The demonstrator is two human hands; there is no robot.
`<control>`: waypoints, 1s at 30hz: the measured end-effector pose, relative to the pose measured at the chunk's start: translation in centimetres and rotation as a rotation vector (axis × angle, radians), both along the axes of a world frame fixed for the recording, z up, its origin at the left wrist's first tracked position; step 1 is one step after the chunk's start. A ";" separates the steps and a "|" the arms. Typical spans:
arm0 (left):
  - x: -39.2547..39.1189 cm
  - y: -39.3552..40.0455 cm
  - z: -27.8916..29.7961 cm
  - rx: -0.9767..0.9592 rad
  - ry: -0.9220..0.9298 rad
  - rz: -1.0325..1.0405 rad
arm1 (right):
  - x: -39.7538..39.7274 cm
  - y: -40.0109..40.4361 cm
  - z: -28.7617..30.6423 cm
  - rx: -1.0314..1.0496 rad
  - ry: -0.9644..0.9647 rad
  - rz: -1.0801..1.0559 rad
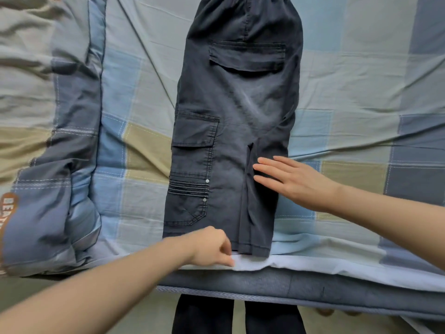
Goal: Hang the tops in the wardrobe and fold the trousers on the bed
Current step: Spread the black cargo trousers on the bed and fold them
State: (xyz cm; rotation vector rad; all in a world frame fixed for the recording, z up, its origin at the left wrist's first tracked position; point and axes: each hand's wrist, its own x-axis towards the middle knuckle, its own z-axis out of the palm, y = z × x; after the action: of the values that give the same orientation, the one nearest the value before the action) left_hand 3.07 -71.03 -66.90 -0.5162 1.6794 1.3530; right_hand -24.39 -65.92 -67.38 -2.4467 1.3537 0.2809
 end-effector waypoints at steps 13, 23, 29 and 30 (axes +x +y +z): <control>3.4 -15.9 -3.1 -1.068 0.728 -0.819 | -1.1 -1.8 -3.6 -0.135 0.127 0.139; 3.2 -14.6 -1.1 -0.769 0.516 -0.827 | -1.6 -1.7 -0.2 0.454 -0.193 -0.126; 2.5 -13.6 1.9 0.071 0.246 0.382 | -0.6 0.9 0.8 1.073 -1.139 -1.201; 2.4 -13.5 2.1 0.089 0.225 0.653 | -0.4 1.5 0.4 1.123 -1.261 -1.398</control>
State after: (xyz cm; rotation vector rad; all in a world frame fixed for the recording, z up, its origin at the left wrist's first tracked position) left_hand 5.52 -84.55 -64.84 -0.9420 1.6847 2.0035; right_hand -24.81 -64.46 -66.99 -0.2135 1.2486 -0.5895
